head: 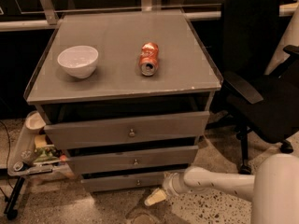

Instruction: Open bottom drawer

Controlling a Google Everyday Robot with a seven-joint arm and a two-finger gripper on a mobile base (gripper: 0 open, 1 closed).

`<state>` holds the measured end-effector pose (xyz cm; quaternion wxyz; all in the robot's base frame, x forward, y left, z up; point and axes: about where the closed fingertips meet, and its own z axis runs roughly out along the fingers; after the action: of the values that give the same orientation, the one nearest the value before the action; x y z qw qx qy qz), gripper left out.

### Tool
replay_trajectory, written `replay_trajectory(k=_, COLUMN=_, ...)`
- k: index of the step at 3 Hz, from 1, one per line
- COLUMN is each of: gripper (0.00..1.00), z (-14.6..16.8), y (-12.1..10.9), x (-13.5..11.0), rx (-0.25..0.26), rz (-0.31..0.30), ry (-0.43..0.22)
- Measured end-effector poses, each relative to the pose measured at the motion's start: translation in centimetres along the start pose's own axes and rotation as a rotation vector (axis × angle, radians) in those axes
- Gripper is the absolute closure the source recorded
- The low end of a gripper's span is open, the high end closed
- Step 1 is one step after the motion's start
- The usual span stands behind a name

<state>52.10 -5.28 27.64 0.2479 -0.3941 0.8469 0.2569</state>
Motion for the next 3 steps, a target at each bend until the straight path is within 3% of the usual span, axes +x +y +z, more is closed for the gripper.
replay_trajectory(k=1, gripper=0.0, z=0.2, y=-2.2, x=0.4, rx=0.066, rz=-0.01, ry=-0.01)
replay_trajectory(k=3, gripper=0.0, z=1.4, y=-6.0, x=1.0, rx=0.119, rz=-0.022, ry=0.0)
